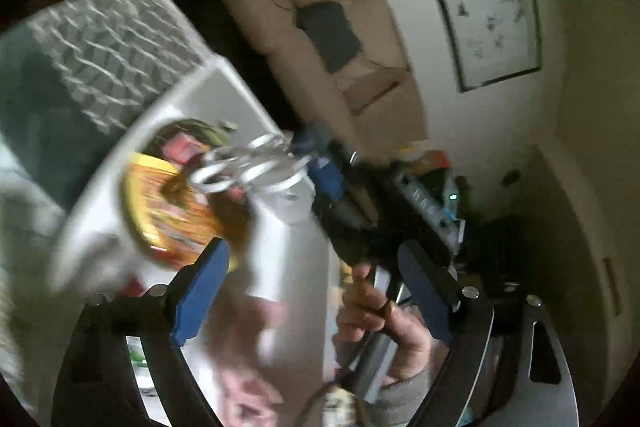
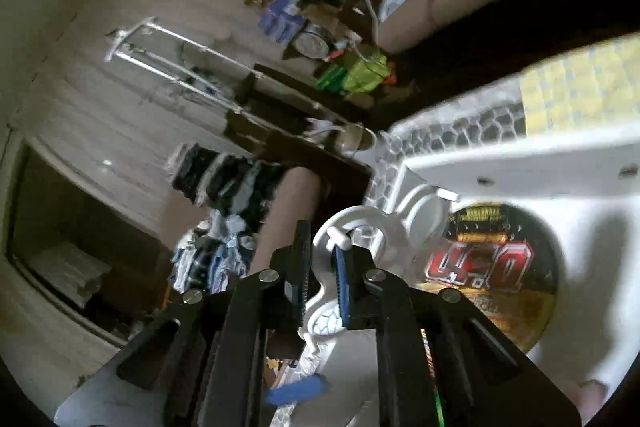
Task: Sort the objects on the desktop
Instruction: 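Carry the ring holder into the box and lower it onto the noodle cup, then open the right gripper to release the ring holder on the cup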
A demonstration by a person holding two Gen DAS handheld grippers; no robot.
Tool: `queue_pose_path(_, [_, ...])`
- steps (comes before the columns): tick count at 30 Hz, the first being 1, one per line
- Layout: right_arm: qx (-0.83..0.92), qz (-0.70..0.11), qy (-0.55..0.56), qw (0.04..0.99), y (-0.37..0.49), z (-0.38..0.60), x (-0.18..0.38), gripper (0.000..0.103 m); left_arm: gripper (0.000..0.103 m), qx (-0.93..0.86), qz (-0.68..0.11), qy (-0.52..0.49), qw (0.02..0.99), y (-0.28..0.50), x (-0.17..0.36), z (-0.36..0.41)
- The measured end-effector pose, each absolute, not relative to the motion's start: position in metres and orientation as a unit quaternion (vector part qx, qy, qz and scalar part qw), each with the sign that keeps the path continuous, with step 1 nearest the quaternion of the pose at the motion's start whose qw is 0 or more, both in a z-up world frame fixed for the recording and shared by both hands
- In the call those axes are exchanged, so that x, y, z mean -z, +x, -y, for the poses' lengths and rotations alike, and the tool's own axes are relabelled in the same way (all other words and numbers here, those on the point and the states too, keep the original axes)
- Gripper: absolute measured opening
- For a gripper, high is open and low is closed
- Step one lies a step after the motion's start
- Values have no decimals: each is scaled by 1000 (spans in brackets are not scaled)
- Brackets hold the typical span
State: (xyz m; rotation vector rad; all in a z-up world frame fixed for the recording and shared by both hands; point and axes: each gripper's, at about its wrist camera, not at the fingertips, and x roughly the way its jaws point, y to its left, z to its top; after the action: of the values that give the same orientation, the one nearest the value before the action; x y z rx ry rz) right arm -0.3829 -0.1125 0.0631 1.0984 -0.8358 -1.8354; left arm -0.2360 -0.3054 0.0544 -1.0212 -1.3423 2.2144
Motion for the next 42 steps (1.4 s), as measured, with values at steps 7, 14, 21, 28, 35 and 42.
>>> queue_pose_path(7, [668, 291, 602, 326, -372, 87, 19, 71, 90, -770, 464, -396, 187, -244, -25, 310])
queue_pose_path(14, [684, 263, 596, 327, -359, 80, -1, 82, 90, -768, 450, -415, 189, -253, -19, 294])
queue_pose_path(21, [699, 193, 631, 276, -341, 78, -14, 72, 90, -760, 430, -450, 184, -255, -8, 269])
queue_pose_path(28, [668, 285, 633, 267, -342, 65, 23, 52, 90, -740, 454, -459, 187, -272, 4, 259])
queue_pose_path(35, [675, 302, 606, 294, -352, 66, 10, 51, 91, -747, 454, -449, 184, -289, -5, 261])
queue_pose_path(42, [685, 307, 596, 285, -375, 83, 9, 51, 92, -735, 481, -446, 171, -309, 6, 279])
